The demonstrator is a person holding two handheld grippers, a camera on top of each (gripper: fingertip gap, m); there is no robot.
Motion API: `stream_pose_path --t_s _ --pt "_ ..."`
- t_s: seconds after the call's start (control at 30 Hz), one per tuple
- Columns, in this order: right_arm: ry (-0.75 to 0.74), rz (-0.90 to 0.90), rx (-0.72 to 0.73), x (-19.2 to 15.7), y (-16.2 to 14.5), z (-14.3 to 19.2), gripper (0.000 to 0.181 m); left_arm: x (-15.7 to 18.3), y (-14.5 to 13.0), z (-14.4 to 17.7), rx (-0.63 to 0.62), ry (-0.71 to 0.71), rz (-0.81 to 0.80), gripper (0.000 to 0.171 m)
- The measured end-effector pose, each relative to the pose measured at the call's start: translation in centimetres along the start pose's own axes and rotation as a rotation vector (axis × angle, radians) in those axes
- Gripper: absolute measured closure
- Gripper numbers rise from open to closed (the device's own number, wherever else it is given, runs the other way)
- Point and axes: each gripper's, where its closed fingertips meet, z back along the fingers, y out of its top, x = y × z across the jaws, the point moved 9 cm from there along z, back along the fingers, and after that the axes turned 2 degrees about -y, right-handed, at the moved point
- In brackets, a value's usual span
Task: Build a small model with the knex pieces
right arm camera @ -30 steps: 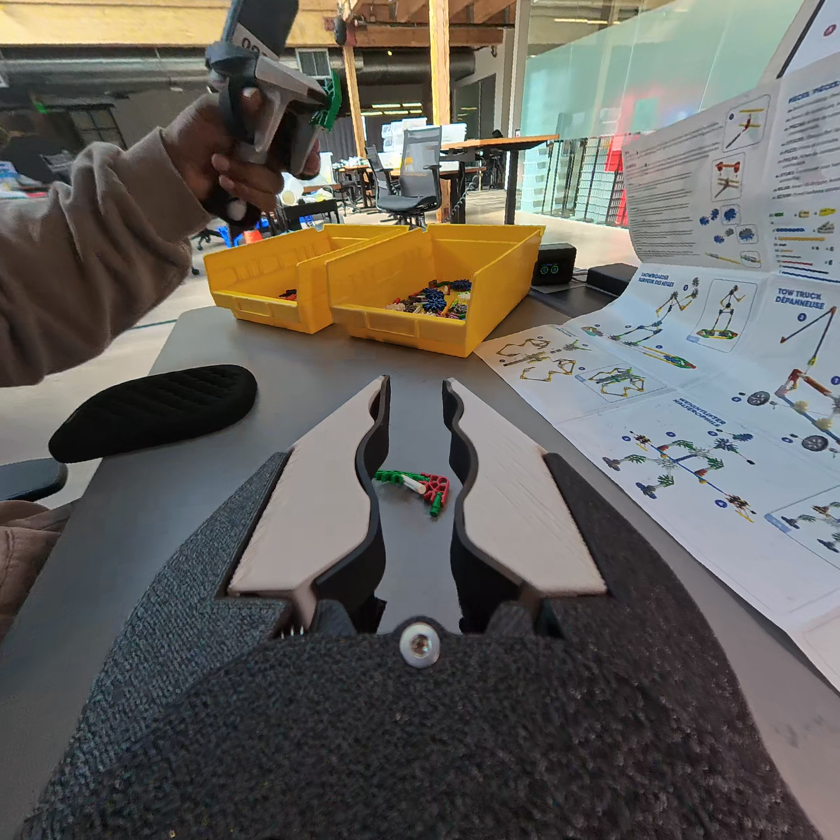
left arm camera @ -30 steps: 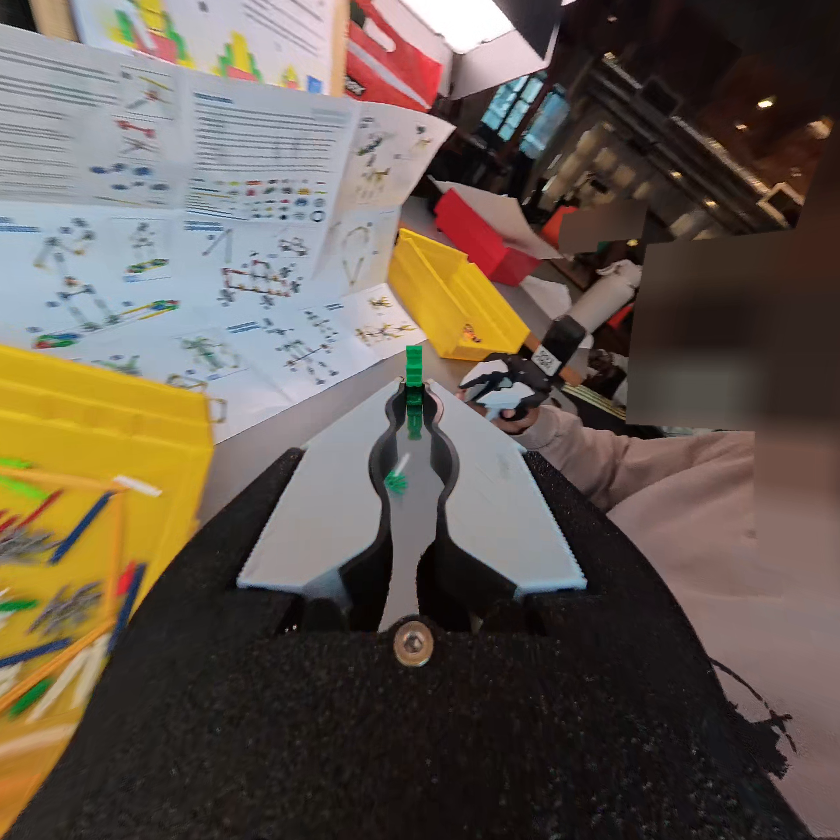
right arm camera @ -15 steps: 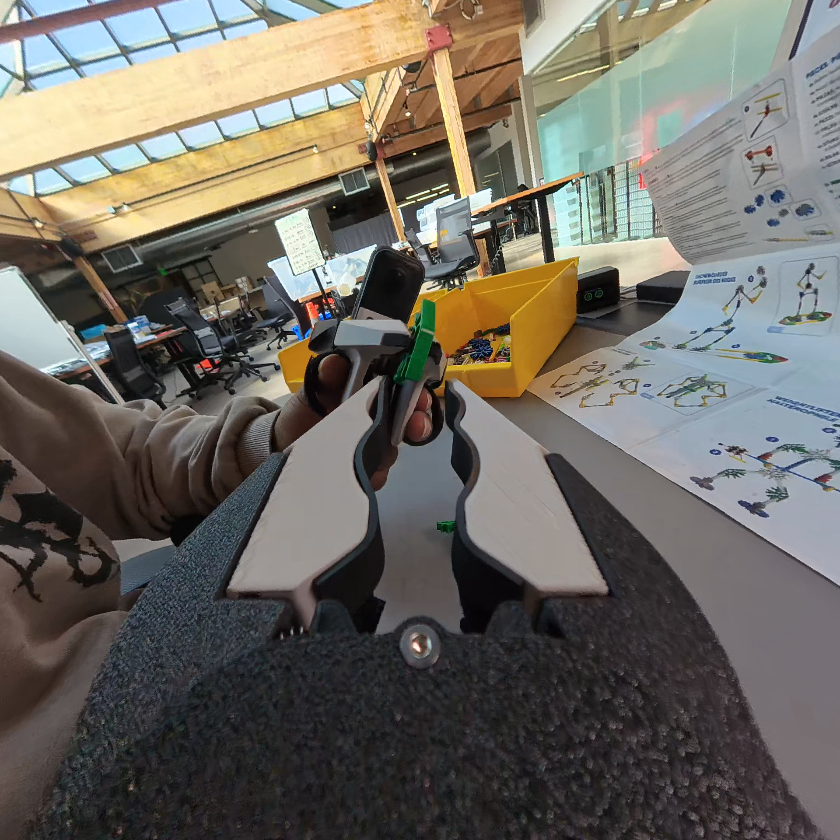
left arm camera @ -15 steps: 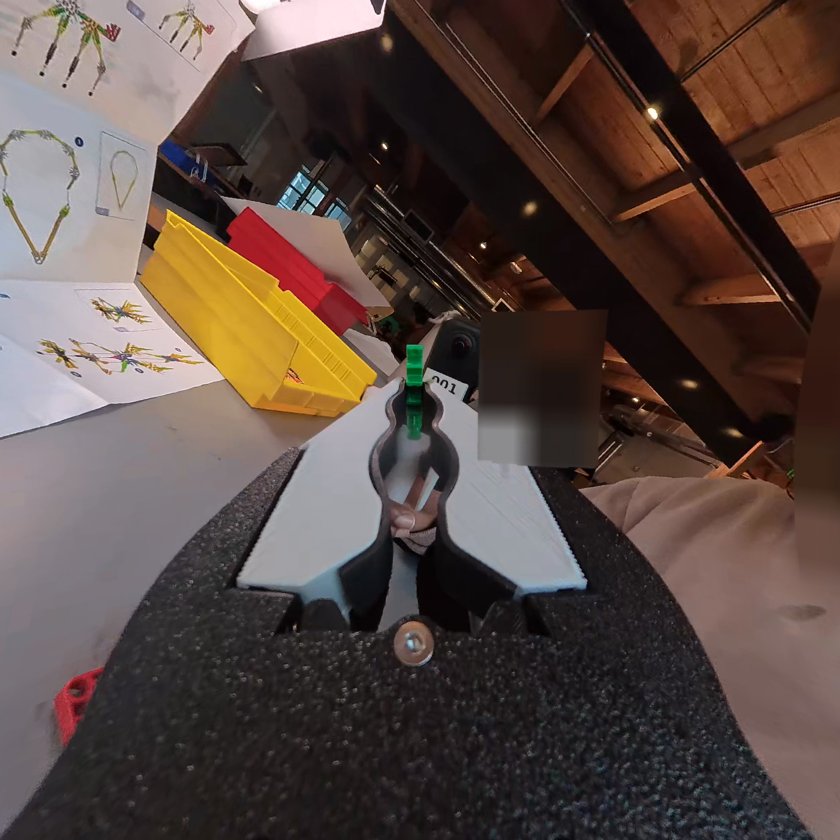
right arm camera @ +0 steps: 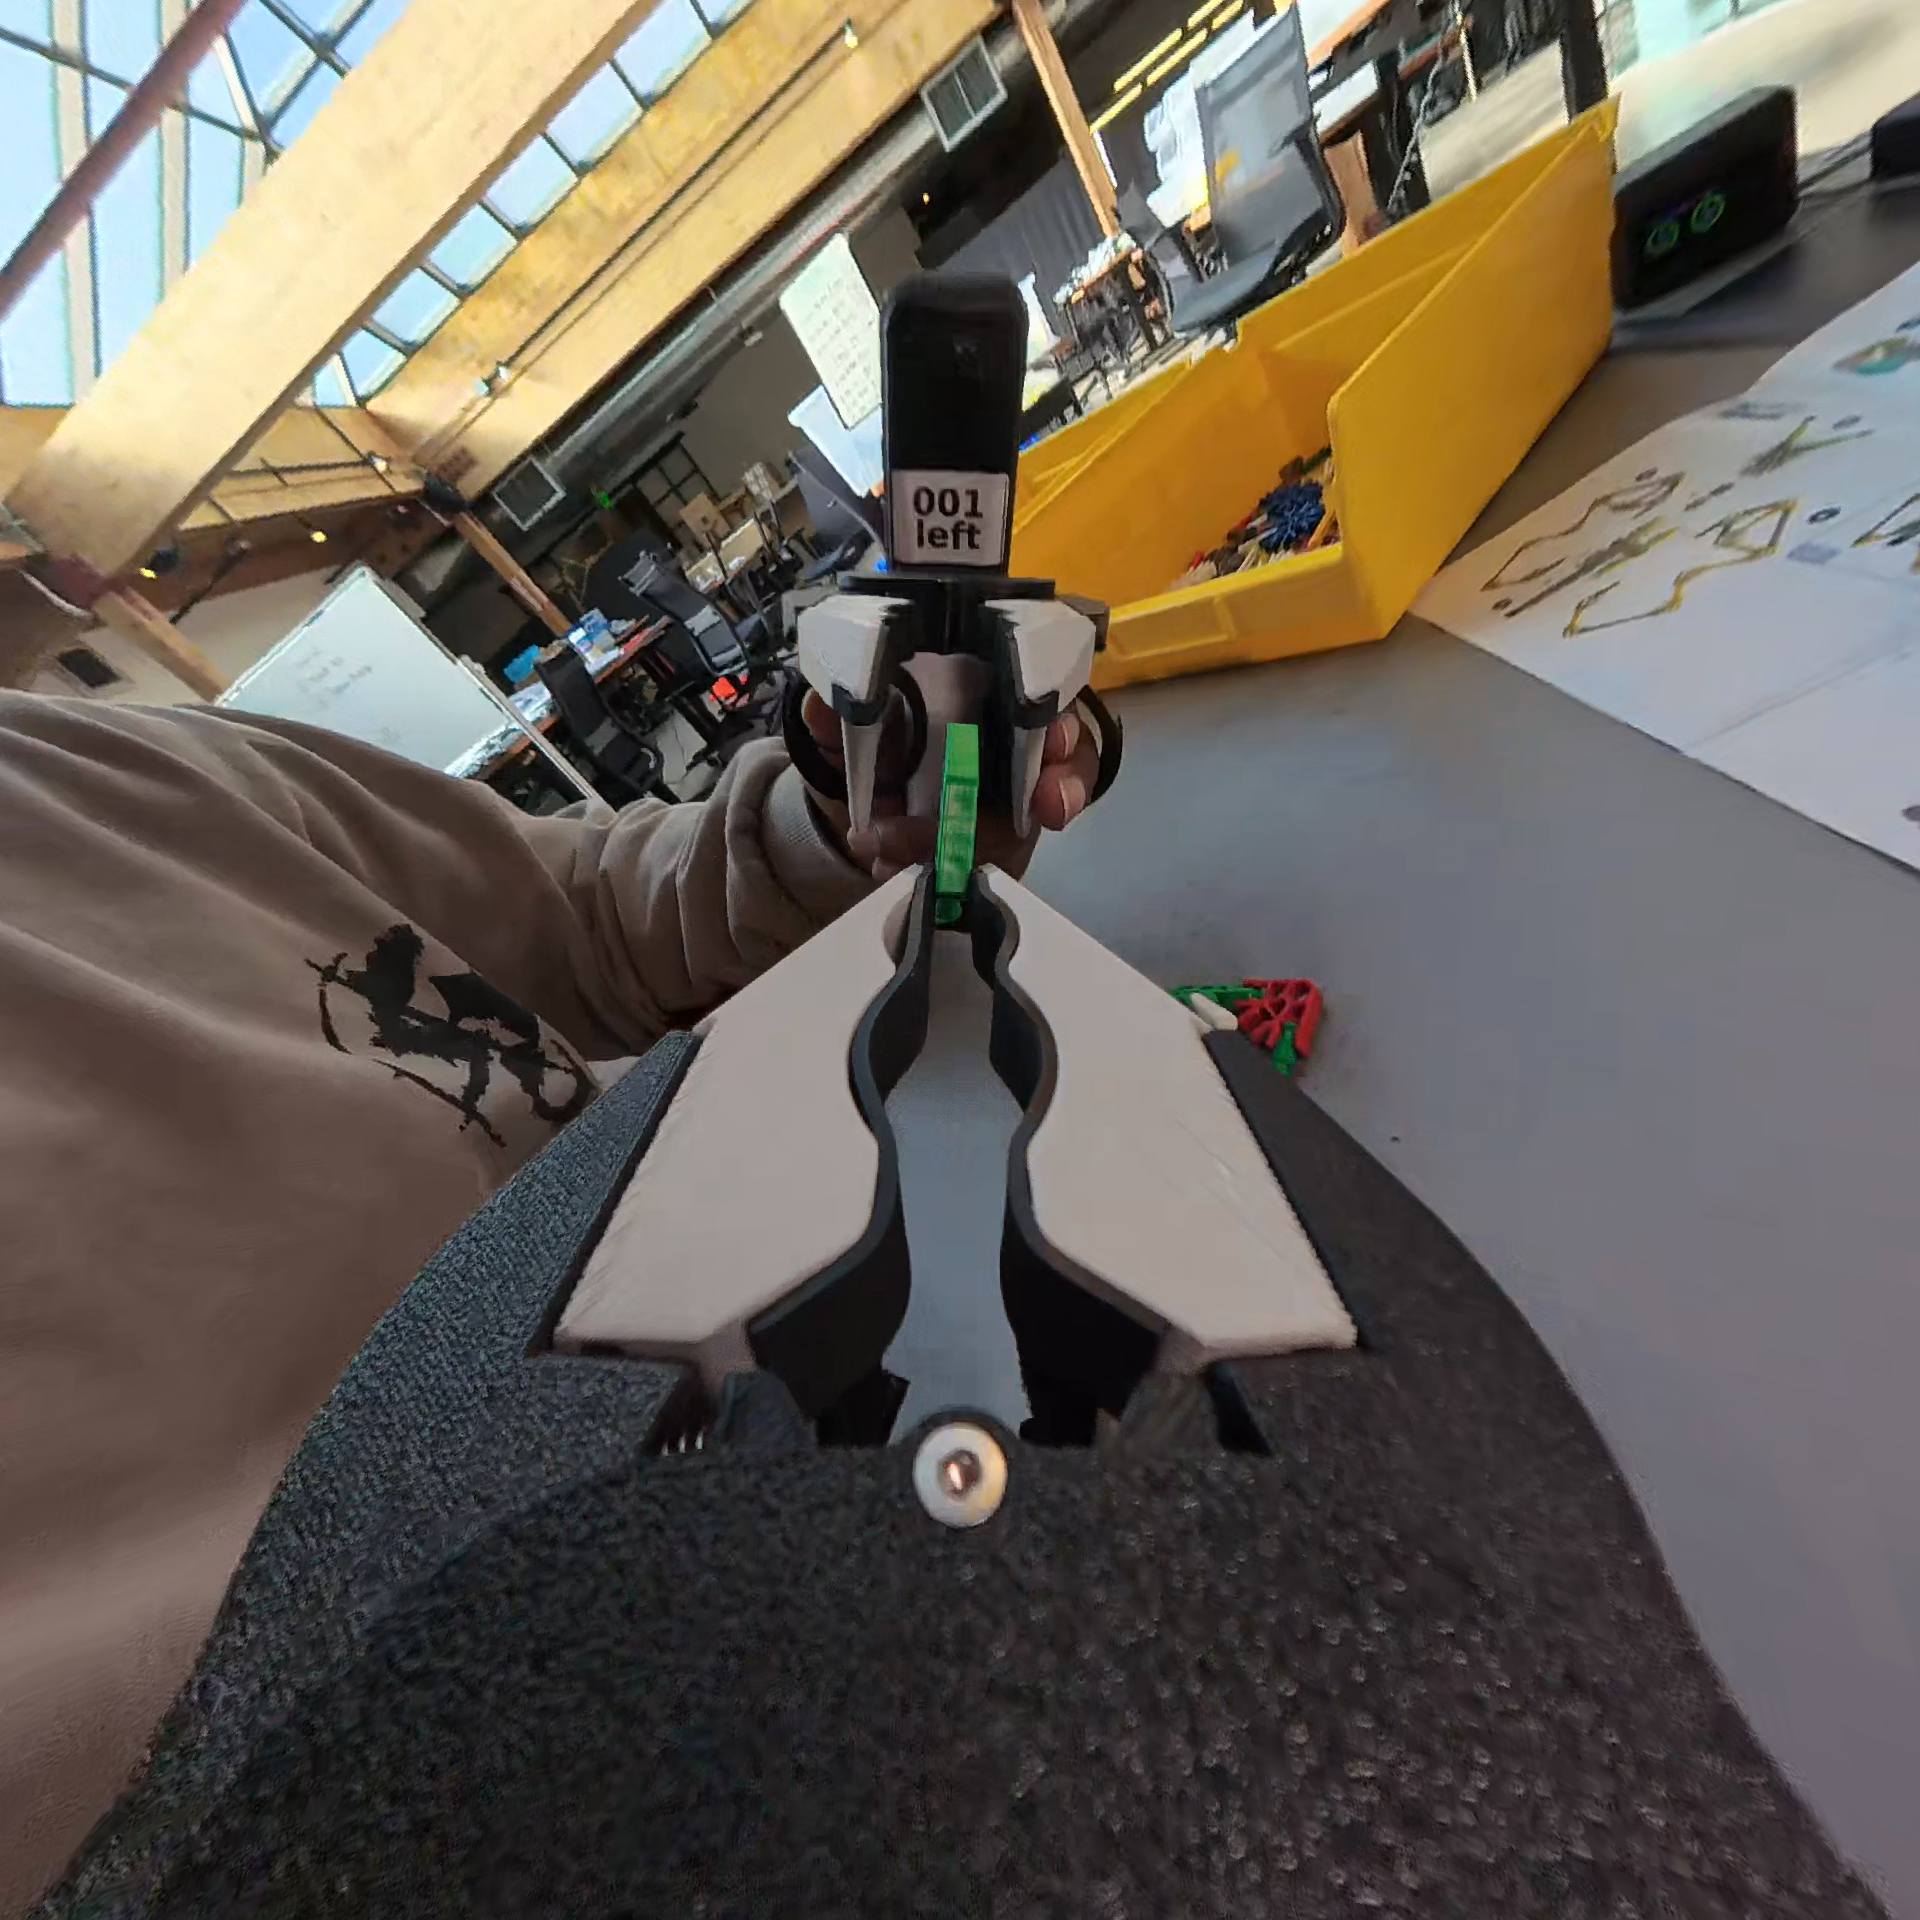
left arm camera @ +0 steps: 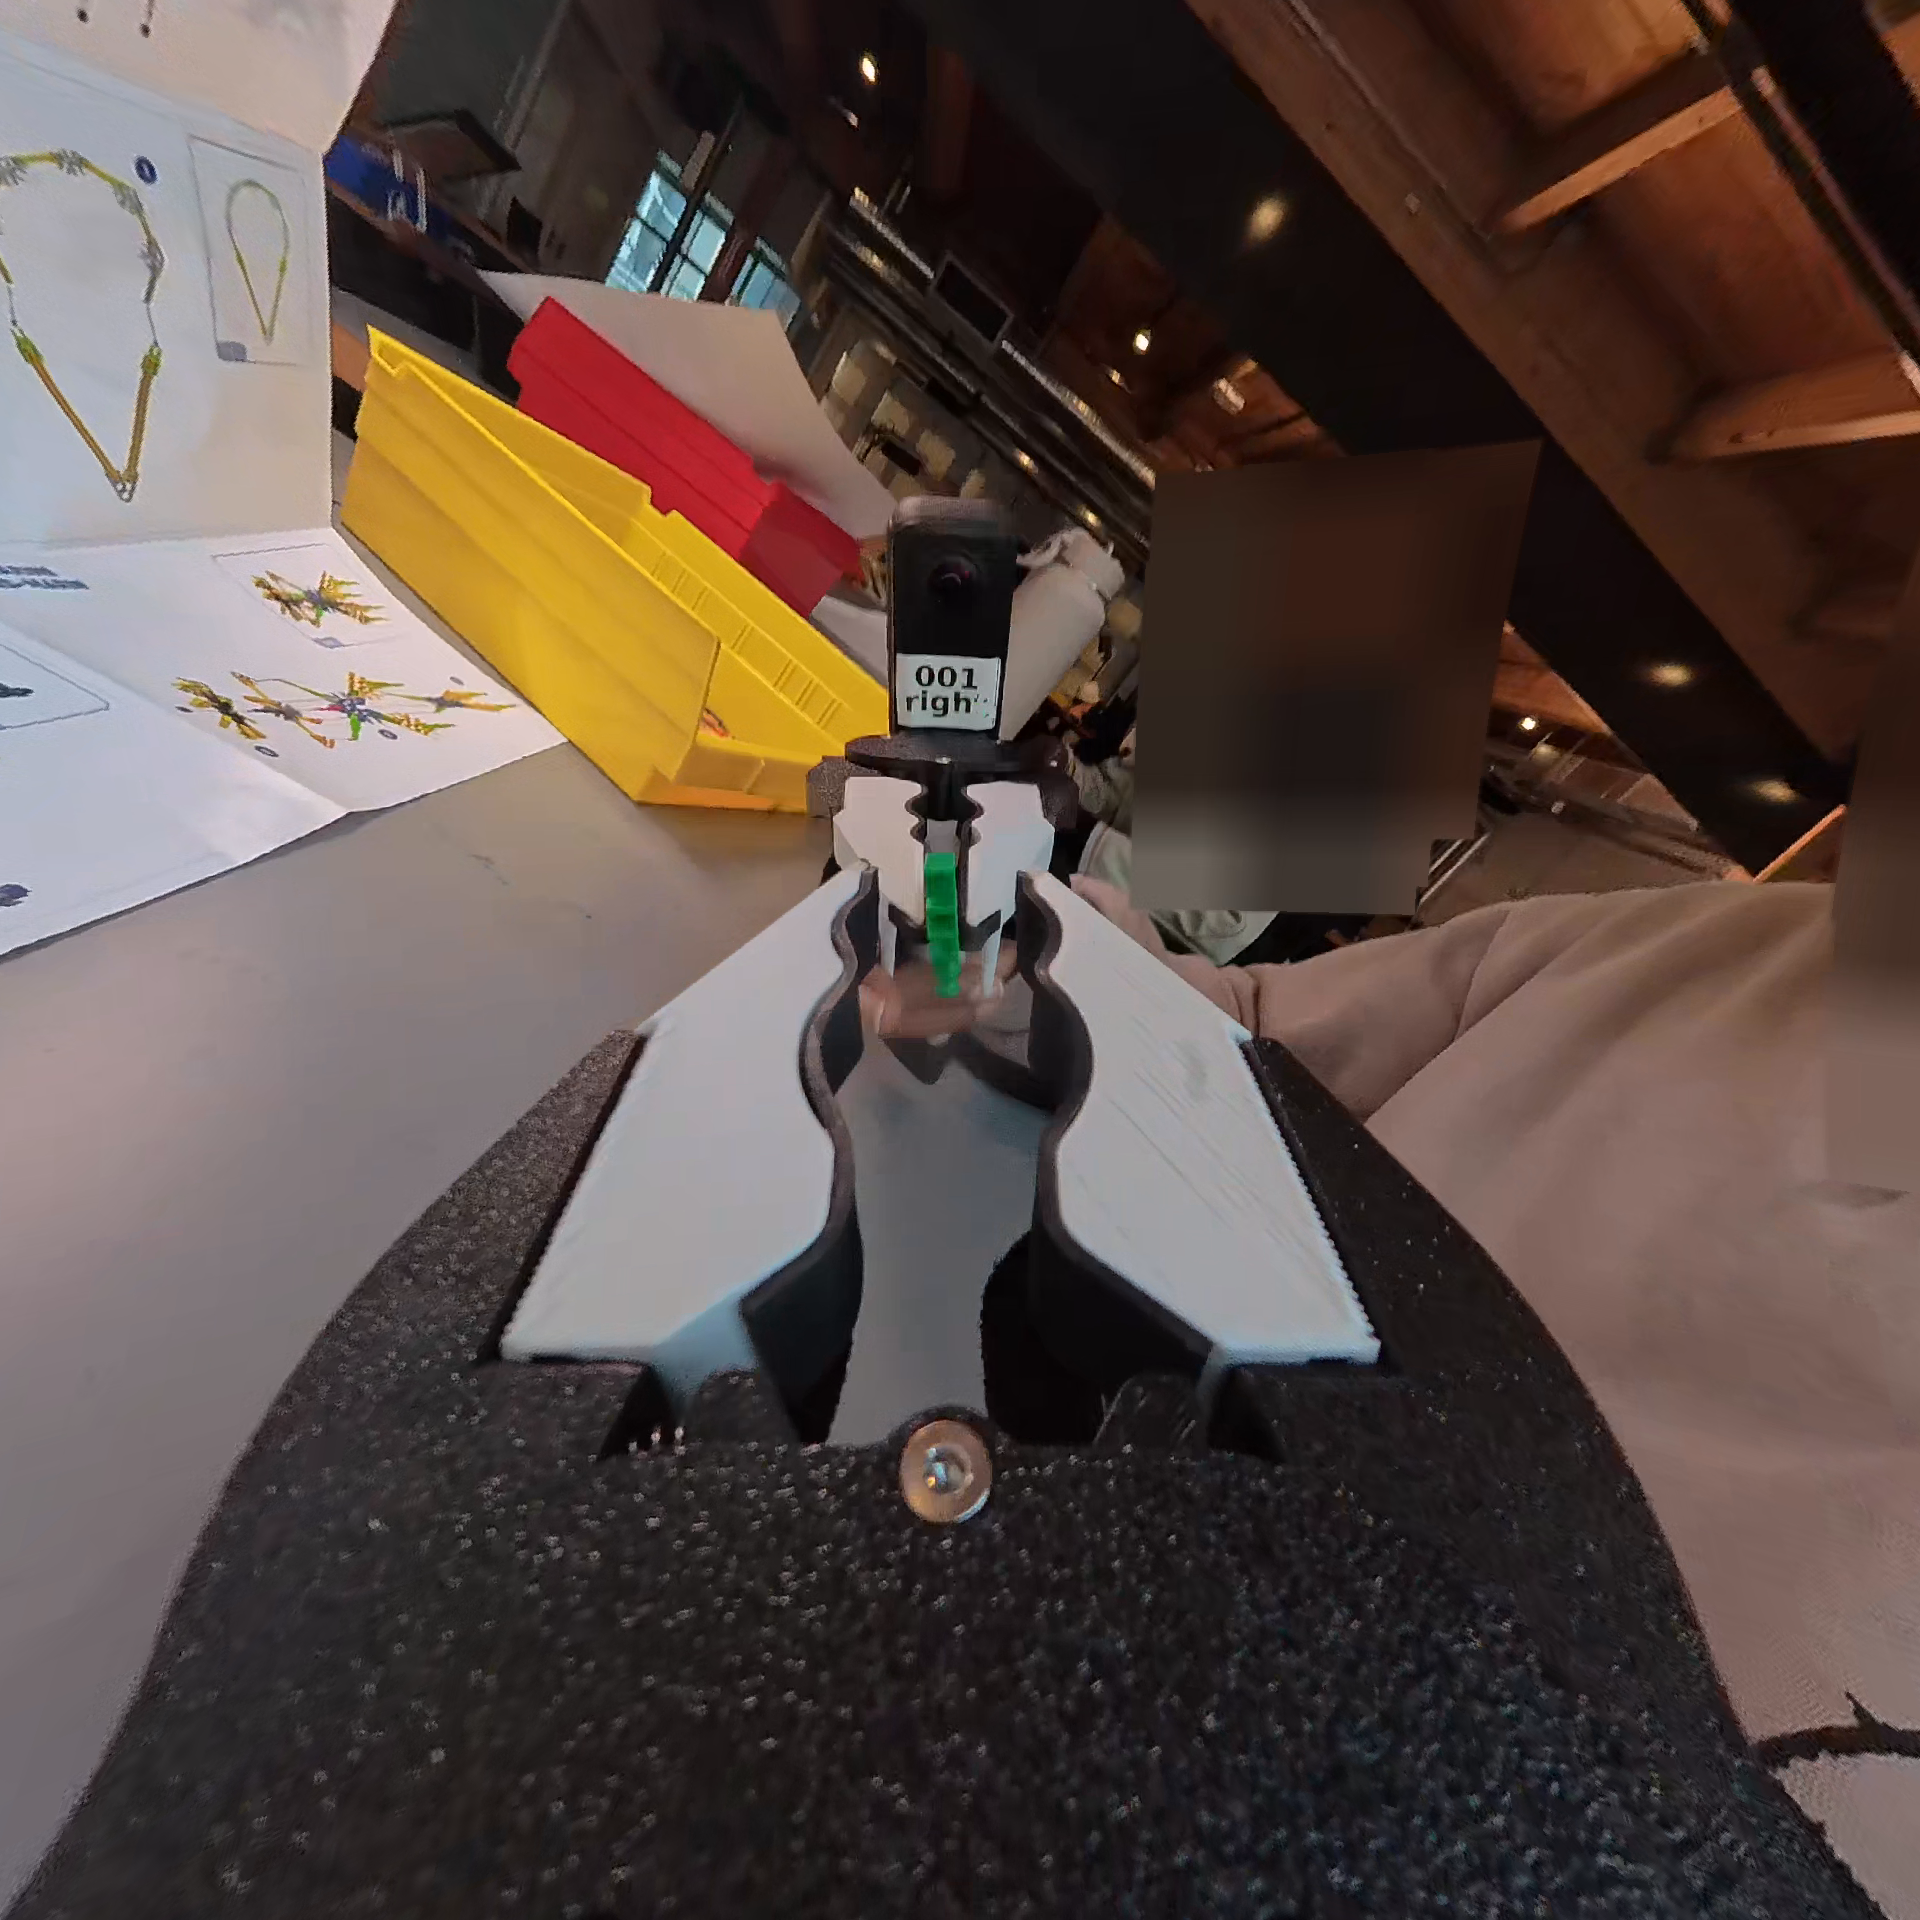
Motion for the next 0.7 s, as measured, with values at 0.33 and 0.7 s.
stream_pose_path --t_s 0.33,0.7 --pt "-0.036 0.065 0.045 -0.3 0.0 -0.6 0.176 0.7 -0.8 -0.7 -0.038 0.084 -0.081 0.167" --pt "-0.019 0.072 0.127 -0.5 0.1 -1.0 0.177 0.9 -0.9 -0.8 0.117 0.068 -0.109 0.167"
